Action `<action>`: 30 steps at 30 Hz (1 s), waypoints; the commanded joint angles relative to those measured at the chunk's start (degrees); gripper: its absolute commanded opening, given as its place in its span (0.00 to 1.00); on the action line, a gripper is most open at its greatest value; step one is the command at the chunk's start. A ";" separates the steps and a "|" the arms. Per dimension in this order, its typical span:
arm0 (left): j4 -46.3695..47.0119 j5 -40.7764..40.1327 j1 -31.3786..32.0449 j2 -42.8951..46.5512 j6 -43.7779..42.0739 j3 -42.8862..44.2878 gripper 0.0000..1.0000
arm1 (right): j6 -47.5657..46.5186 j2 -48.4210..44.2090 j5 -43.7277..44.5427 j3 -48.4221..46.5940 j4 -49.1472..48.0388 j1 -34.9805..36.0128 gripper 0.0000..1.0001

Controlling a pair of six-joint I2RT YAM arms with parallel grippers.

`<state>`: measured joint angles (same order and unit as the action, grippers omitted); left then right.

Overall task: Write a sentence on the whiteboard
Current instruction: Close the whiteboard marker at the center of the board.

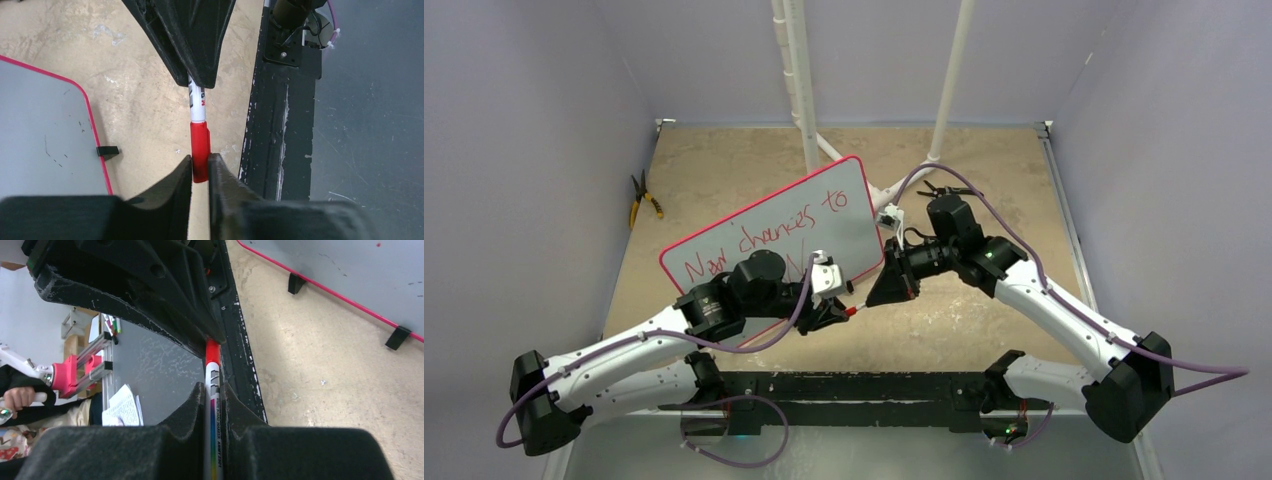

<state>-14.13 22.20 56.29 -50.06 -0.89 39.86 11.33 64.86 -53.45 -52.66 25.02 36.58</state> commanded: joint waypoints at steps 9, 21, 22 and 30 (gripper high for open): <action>-0.65 -1.37 0.06 1.10 4.17 3.08 0.62 | -1.06 -0.69 -2.67 -1.22 -1.47 0.99 0.00; -0.83 2.46 0.03 -4.61 3.86 3.50 0.64 | -1.84 -1.57 -3.01 -1.35 -0.55 1.04 0.00; -0.70 2.76 0.03 -4.97 3.75 3.48 0.60 | -1.88 -1.66 -3.10 -1.26 -0.53 1.04 0.00; 1.47 4.16 -0.02 -5.44 3.10 3.01 0.00 | -2.73 -1.05 -3.66 -0.80 0.22 1.03 0.00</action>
<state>-15.62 25.06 56.49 -55.72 2.48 41.04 10.00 64.82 -54.98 -52.66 24.82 37.32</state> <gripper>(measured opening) 0.107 0.115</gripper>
